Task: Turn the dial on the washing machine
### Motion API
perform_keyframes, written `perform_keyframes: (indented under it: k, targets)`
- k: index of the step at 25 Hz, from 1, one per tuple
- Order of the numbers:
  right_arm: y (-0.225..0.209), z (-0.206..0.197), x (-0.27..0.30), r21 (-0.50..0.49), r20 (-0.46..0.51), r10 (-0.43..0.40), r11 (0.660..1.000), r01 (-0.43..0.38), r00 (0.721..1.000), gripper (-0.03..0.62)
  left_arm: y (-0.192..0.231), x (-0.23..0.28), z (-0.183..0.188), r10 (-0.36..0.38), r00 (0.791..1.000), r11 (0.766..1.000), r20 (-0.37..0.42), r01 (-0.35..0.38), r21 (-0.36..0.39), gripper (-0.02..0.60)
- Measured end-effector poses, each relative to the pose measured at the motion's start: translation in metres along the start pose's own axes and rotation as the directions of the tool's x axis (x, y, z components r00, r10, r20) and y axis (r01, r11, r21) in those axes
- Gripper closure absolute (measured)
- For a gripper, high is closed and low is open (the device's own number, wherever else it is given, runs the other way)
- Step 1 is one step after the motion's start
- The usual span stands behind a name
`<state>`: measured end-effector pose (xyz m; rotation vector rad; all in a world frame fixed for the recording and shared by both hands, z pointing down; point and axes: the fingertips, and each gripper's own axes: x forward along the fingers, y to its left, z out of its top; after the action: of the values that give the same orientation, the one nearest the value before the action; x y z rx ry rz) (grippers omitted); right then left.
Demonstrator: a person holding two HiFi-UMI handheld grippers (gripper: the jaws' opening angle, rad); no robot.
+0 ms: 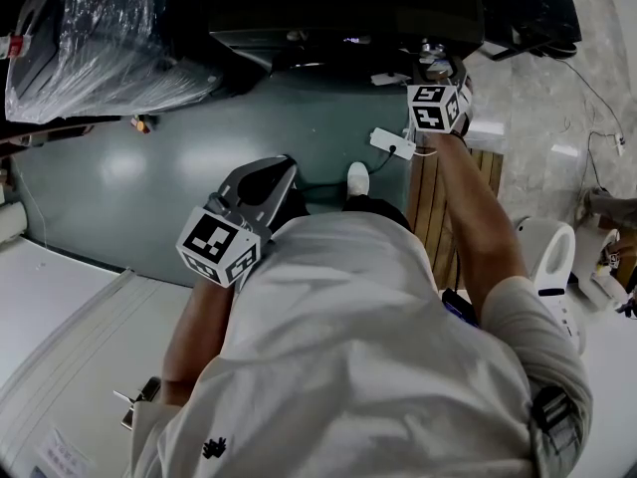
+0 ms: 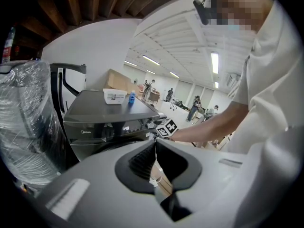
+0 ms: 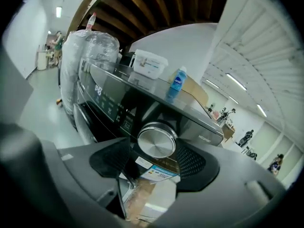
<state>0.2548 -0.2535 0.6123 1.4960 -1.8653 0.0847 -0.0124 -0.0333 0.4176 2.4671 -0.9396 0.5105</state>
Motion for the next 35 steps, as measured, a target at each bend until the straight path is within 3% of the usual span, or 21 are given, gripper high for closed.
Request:
perform_keyframes:
  k: [4,12,21,28,35]
  targets:
    - [-0.003,0.000,0.004,-0.012,-0.022,-0.028,1.000,0.028,0.999,0.321,-0.001,-0.002,-0.001,0.002,1.000,1.000,-0.001,-0.002,0.002,0.525]
    - [-0.011,0.002,0.007,0.126,-0.022,-0.044,0.991,0.047,0.999,0.324,0.002,-0.009,-0.004,0.024,1.000,1.000,0.005,-0.024,-0.009,0.525]
    - [-0.020,0.007,0.001,0.419,0.023,0.019,0.908,-0.027,1.000,0.324,0.000,-0.010,-0.005,0.022,1.000,1.000,0.004,-0.022,-0.010,0.525]
    - [-0.019,0.009,-0.003,0.367,0.042,0.023,0.929,-0.037,0.999,0.322,-0.002,-0.008,-0.005,0.019,1.000,1.000,0.003,-0.019,-0.007,0.525]
    - [-0.005,0.003,-0.001,0.147,0.037,0.012,0.989,-0.018,0.999,0.321,-0.003,-0.007,-0.005,0.014,1.000,1.000,0.002,-0.014,-0.006,0.525]
